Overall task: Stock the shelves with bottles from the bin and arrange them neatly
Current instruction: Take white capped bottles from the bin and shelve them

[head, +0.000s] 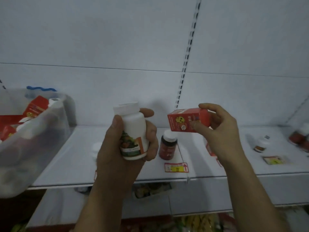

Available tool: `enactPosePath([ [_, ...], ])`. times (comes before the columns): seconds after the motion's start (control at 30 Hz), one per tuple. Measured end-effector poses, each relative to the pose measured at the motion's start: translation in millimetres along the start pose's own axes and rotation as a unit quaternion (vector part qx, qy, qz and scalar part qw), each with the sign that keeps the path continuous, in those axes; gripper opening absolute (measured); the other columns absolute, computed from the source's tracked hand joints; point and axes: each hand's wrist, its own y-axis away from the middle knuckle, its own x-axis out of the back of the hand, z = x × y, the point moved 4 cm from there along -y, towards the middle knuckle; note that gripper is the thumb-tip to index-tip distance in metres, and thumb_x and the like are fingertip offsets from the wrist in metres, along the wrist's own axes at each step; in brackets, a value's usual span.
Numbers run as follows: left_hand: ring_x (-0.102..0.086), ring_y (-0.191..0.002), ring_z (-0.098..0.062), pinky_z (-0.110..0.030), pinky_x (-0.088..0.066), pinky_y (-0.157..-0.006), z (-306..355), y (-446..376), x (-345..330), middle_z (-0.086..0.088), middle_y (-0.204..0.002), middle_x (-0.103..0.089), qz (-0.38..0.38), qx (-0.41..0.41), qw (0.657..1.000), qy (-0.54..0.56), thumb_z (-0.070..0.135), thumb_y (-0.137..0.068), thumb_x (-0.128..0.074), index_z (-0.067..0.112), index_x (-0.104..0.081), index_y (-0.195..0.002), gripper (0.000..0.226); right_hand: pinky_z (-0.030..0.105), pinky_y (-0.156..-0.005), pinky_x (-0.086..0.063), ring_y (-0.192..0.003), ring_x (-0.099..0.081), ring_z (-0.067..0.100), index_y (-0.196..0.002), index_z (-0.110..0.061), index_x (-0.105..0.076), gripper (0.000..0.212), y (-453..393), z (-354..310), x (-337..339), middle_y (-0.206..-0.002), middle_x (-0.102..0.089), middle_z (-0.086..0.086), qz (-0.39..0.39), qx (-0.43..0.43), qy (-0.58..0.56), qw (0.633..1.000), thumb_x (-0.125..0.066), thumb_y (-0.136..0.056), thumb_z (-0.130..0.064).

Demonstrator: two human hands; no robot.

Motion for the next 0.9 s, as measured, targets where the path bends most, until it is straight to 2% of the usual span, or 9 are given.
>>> enactPosePath([
  [0.07, -0.052, -0.054, -0.020, -0.025, -0.043, -0.051, -34, -7, -25, -0.011, -0.076, -0.058, -0.009, 0.019, 1.000, 0.008, 0.051, -0.085, -0.069, 0.002, -0.063, -0.113, 0.057, 0.038, -0.080, -0.063, -0.099, -0.070, 0.014, -0.119, -0.031, -0.065, 0.047, 7, 9, 43, -0.114, -0.071, -0.001, 0.012, -0.003, 0.008, 1.000, -0.082, -0.081, -0.010],
  [0.13, -0.052, -0.053, -0.019, -0.029, -0.035, -0.049, -68, -15, -50, -0.010, -0.076, -0.059, -0.006, 0.040, 0.999, 0.001, 0.054, -0.082, -0.071, 0.004, -0.066, -0.110, 0.057, 0.042, -0.081, -0.063, -0.101, -0.070, 0.018, -0.120, -0.030, -0.065, 0.047, 12, 19, 86, -0.115, -0.070, 0.003, 0.022, -0.005, 0.011, 1.000, -0.082, -0.081, -0.009],
  [0.23, -0.051, -0.052, -0.020, -0.027, -0.038, -0.047, -111, -24, -82, -0.010, -0.075, -0.060, 0.004, 0.060, 0.998, 0.006, 0.055, -0.078, -0.075, 0.003, -0.067, -0.108, 0.060, 0.036, -0.085, -0.062, -0.104, -0.070, 0.020, -0.121, -0.029, -0.065, 0.049, 17, 30, 142, -0.114, -0.071, 0.004, 0.039, -0.006, 0.015, 0.999, -0.084, -0.080, -0.010],
  [0.33, -0.053, -0.053, -0.020, -0.026, -0.045, -0.048, -142, -31, -105, -0.011, -0.076, -0.059, 0.010, 0.065, 0.998, 0.017, 0.053, -0.080, -0.073, 0.000, -0.063, -0.112, 0.063, 0.023, -0.073, -0.059, -0.094, -0.072, 0.015, -0.121, -0.029, -0.065, 0.049, 11, 38, 182, -0.107, -0.073, 0.003, 0.036, -0.011, 0.023, 0.999, -0.083, -0.080, -0.009],
  [0.43, -0.053, -0.056, -0.020, -0.027, -0.047, -0.049, -163, -35, -113, -0.012, -0.077, -0.058, 0.032, 0.072, 0.997, 0.013, 0.053, -0.081, -0.073, -0.002, -0.059, -0.116, 0.067, 0.020, -0.066, -0.057, -0.090, -0.072, 0.009, -0.123, -0.030, -0.063, 0.049, -11, 42, 204, -0.102, -0.073, 0.000, -0.003, -0.020, 0.049, 0.999, -0.081, -0.082, -0.011],
  [0.53, -0.054, -0.057, -0.019, -0.026, -0.047, -0.051, -178, -41, -110, -0.011, -0.078, -0.057, 0.052, 0.082, 0.995, 0.000, 0.054, -0.079, -0.074, 0.000, -0.059, -0.117, 0.068, 0.025, -0.080, -0.061, -0.100, -0.070, 0.010, -0.124, -0.030, -0.063, 0.045, -47, 46, 210, -0.107, -0.071, -0.001, -0.088, -0.010, 0.120, 0.989, -0.081, -0.085, -0.018],
  [0.67, -0.054, -0.058, -0.018, -0.024, -0.048, -0.050, -190, -54, -91, -0.010, -0.078, -0.058, 0.082, 0.096, 0.992, -0.002, 0.054, -0.073, -0.079, 0.002, -0.064, -0.112, 0.067, 0.025, -0.082, -0.058, -0.101, -0.067, 0.011, -0.120, -0.032, -0.061, 0.040, -97, 52, 204, -0.111, -0.067, -0.006, -0.207, 0.030, 0.261, 0.942, -0.080, -0.084, -0.032],
  [0.8, -0.053, -0.056, -0.018, -0.023, -0.047, -0.051, -200, -74, -78, -0.008, -0.078, -0.059, 0.064, 0.109, 0.992, 0.001, 0.055, -0.073, -0.078, 0.005, -0.065, -0.110, 0.064, 0.017, -0.070, -0.050, -0.094, -0.067, 0.006, -0.115, -0.031, -0.061, 0.033, -128, 65, 198, -0.112, -0.066, -0.009, -0.295, 0.052, 0.343, 0.890, -0.076, -0.087, -0.025],
  [0.9, -0.055, -0.057, -0.017, -0.024, -0.048, -0.053, -206, -87, -72, -0.007, -0.080, -0.061, 0.050, 0.116, 0.992, -0.008, 0.056, -0.075, -0.077, 0.007, -0.065, -0.112, 0.063, 0.018, -0.073, -0.050, -0.095, -0.064, 0.003, -0.116, -0.029, -0.062, 0.037, -142, 79, 194, -0.111, -0.065, -0.011, -0.335, 0.069, 0.408, 0.846, -0.076, -0.083, -0.021],
])
